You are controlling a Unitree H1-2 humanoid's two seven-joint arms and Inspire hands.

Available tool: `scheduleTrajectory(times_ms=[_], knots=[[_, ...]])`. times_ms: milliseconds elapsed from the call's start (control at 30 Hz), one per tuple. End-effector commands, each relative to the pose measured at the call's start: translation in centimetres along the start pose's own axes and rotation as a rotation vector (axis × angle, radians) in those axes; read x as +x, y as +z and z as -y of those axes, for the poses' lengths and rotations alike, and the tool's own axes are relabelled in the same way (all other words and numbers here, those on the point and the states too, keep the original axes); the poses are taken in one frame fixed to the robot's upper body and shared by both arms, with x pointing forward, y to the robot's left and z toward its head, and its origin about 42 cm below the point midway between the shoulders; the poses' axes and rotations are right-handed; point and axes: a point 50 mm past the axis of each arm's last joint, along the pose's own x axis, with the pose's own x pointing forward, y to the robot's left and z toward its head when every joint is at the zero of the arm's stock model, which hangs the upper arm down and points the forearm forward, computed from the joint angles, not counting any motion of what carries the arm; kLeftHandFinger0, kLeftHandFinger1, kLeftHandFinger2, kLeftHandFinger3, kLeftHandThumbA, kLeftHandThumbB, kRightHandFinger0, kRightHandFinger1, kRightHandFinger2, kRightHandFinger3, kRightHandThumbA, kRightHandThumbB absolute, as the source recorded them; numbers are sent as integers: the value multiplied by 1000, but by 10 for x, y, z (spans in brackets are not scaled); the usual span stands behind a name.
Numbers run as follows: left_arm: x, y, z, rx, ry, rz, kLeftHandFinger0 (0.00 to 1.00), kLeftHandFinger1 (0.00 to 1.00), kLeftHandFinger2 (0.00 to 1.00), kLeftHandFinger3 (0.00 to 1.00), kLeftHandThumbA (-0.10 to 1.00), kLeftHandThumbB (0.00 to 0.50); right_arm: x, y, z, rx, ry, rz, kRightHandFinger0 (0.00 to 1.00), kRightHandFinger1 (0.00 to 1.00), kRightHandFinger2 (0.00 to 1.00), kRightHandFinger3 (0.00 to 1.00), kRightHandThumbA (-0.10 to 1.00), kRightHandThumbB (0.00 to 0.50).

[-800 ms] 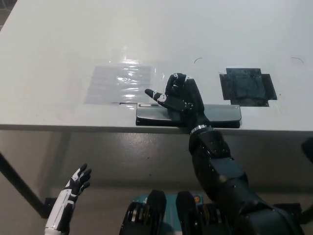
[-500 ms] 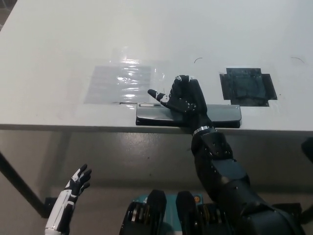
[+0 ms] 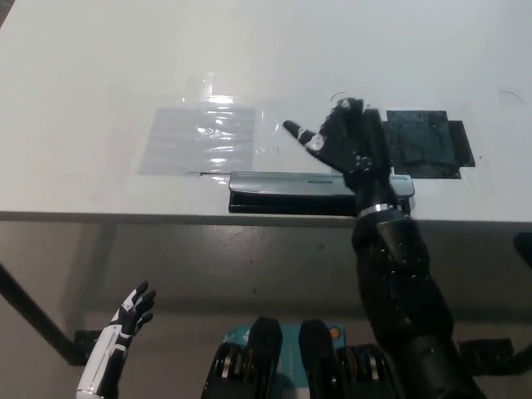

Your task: The paper pin puncher is placed at the center of the table and close to the robot and the robot uses its right fist to press on the paper pin puncher

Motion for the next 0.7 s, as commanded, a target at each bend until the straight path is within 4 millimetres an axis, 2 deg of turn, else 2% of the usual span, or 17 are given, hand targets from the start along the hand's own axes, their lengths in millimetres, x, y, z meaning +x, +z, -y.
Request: scheduleTrajectory(times_ms=[0, 100, 167, 200, 233, 267, 300, 333, 367, 400, 433, 467, 500, 533, 567, 633, 667], knots=[[7, 17, -8, 29, -16, 87, 1000, 1000, 1000, 1000, 1000, 122, 12, 200, -18, 85, 200, 438, 0, 0, 0, 0, 1000, 208], [8, 18, -9, 31, -14, 93, 1000, 1000, 1000, 1000, 1000, 106, -14, 231, -13, 45, 223, 515, 0, 0, 0, 0, 1000, 167], [11, 20, -10, 28, -13, 100, 1000, 1000, 1000, 1000, 1000, 114, -27, 240, -9, 5, 239, 531, 0, 0, 0, 0, 1000, 161], [16, 22, -11, 21, -12, 104, 1000, 1000, 1000, 1000, 1000, 128, -50, 247, -1, -67, 253, 535, 0, 0, 0, 0, 1000, 176], [16, 22, -12, 27, -14, 103, 1000, 1000, 1000, 1000, 1000, 124, -62, 248, 2, -106, 262, 541, 0, 0, 0, 0, 1000, 172], [16, 22, -13, 28, -13, 102, 1000, 1000, 1000, 1000, 1000, 122, -78, 246, 7, -158, 281, 539, 44, 55, 75, 92, 1000, 175], [14, 21, -12, 26, -12, 97, 1000, 1000, 1000, 1000, 1000, 123, -89, 242, 10, -177, 293, 535, 167, 125, 130, 189, 1000, 181], [13, 21, -12, 30, -12, 95, 1000, 1000, 1000, 1000, 1000, 125, -105, 235, 16, -199, 311, 527, 350, 324, 309, 389, 1000, 193], [14, 21, -12, 36, -12, 99, 1000, 1000, 1000, 1000, 1000, 127, -115, 230, 21, -225, 329, 517, 410, 413, 402, 492, 1000, 202], [17, 22, -11, 35, -15, 105, 1000, 1000, 1000, 1000, 1000, 125, -127, 225, 26, -269, 330, 500, 536, 578, 690, 734, 1000, 227], [18, 22, -11, 35, -15, 106, 1000, 1000, 1000, 1000, 1000, 125, -128, 224, 27, -274, 330, 497, 545, 589, 722, 759, 1000, 230], [20, 23, -12, 35, -18, 109, 1000, 1000, 1000, 1000, 1000, 113, -147, 208, 37, -317, 321, 452, 830, 908, 1000, 1000, 1000, 229], [16, 22, -12, 34, -19, 104, 1000, 1000, 1000, 1000, 1000, 110, -160, 199, 41, -322, 311, 417, 903, 977, 1000, 1000, 1000, 238], [15, 21, -11, 31, -17, 100, 1000, 1000, 1000, 1000, 1000, 116, -178, 178, 49, -294, 287, 330, 1000, 1000, 1000, 1000, 1000, 231], [15, 21, -12, 28, -15, 100, 1000, 1000, 1000, 1000, 1000, 116, -194, 160, 57, -286, 260, 243, 1000, 1000, 1000, 1000, 1000, 241], [17, 21, -12, 24, -13, 103, 1000, 1000, 1000, 1000, 1000, 116, -206, 146, 65, -302, 229, 192, 1000, 1000, 1000, 1000, 1000, 251], [18, 21, -13, 26, -14, 101, 1000, 1000, 1000, 1000, 1000, 119, -217, 132, 72, -303, 200, 149, 1000, 1000, 1000, 1000, 1000, 267]])
